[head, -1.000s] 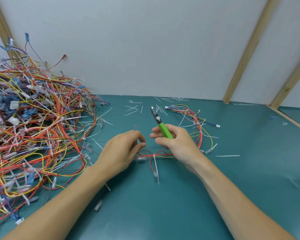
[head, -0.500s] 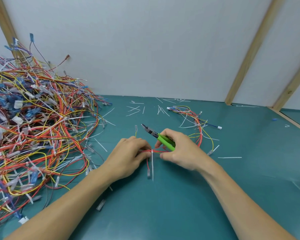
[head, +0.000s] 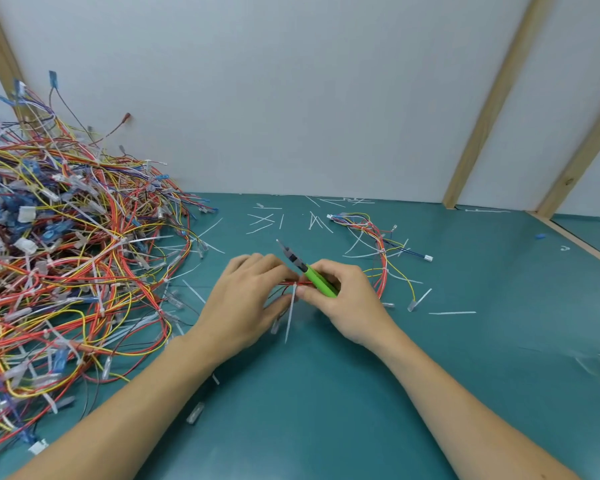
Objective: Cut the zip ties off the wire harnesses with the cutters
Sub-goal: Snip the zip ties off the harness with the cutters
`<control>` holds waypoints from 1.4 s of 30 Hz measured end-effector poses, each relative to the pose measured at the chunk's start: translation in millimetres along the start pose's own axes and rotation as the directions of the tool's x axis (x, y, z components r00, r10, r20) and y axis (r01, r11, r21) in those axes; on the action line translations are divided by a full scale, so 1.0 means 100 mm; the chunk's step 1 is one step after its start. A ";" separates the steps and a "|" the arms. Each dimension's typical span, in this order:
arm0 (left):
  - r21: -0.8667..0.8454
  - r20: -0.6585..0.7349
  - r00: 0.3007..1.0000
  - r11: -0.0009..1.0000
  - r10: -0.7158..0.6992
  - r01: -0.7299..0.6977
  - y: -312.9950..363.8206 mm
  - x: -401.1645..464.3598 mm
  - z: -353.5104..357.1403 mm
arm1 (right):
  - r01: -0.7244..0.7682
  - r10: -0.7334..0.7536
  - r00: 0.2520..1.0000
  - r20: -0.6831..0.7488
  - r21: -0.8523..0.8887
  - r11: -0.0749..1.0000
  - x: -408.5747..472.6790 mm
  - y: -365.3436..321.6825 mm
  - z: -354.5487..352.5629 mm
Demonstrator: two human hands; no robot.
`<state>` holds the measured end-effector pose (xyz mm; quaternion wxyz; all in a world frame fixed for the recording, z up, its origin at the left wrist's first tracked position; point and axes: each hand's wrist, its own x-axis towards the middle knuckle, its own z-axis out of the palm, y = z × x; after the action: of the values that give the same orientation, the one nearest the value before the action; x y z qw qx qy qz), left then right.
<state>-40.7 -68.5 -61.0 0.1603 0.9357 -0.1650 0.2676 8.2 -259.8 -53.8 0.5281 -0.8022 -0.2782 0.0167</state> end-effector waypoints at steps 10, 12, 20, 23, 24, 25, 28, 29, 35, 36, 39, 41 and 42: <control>-0.464 0.188 0.965 0.850 -0.181 0.249 0.00 -0.06 0.04 | 0.022 -0.022 1.000 -0.012 0.027 0.999 -0.01 -0.05 0.00; -0.515 0.214 0.962 0.817 -0.170 0.259 0.04 -0.06 0.03 | 0.065 -0.065 0.998 0.005 0.021 0.998 -0.01 -0.07 -0.02; -0.487 0.232 0.950 0.820 -0.209 0.299 0.10 -0.05 0.04 | 0.030 -0.031 1.000 0.000 0.080 0.996 0.01 -0.07 0.00; -0.511 0.233 0.947 0.801 -0.219 0.311 0.09 -0.05 0.03 | -0.040 0.043 0.999 -0.016 0.151 0.988 0.03 -0.04 0.00; -0.514 0.242 0.945 0.796 -0.222 0.319 0.08 -0.05 0.03 | -0.073 0.080 0.996 -0.029 0.192 0.979 0.03 -0.03 0.00; -0.511 0.248 0.944 0.799 -0.217 0.317 0.08 -0.05 0.02 | -0.103 0.116 0.992 -0.043 0.234 0.967 0.03 -0.02 0.01; -0.510 0.233 0.948 0.802 -0.219 0.311 0.08 -0.05 0.03 | -0.149 0.178 0.982 -0.064 0.322 0.935 0.04 -0.01 0.04; -0.527 0.242 0.940 0.780 -0.241 0.336 0.09 -0.04 0.03 | -0.154 0.189 0.979 -0.073 0.341 0.927 0.04 -0.02 0.05; -0.680 0.297 0.909 0.603 -0.293 0.417 0.16 -0.01 0.07 | -0.174 0.232 0.967 -0.106 0.388 0.905 0.04 -0.02 0.12; -0.695 0.303 0.909 0.587 -0.285 0.415 0.18 -0.01 0.08 | -0.186 0.250 0.962 -0.108 0.411 0.893 0.05 -0.02 0.12; -0.706 0.300 0.897 0.557 -0.324 0.437 0.19 0.00 0.11 | -0.211 0.303 0.943 -0.135 0.459 0.863 0.07 -0.01 0.09; -0.689 0.292 0.888 0.566 -0.355 0.453 0.17 0.01 0.13 | -0.214 0.317 0.929 -0.190 0.421 0.881 0.09 0.00 0.04; -0.680 0.293 0.886 0.573 -0.359 0.457 0.16 0.01 0.13 | -0.221 0.327 0.919 -0.221 0.401 0.889 0.11 0.01 0.00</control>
<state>-39.9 -88.1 -67.5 0.5679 0.8182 -0.0471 0.0766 17.3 -254.8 -51.9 0.6952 -0.7143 -0.0747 0.0290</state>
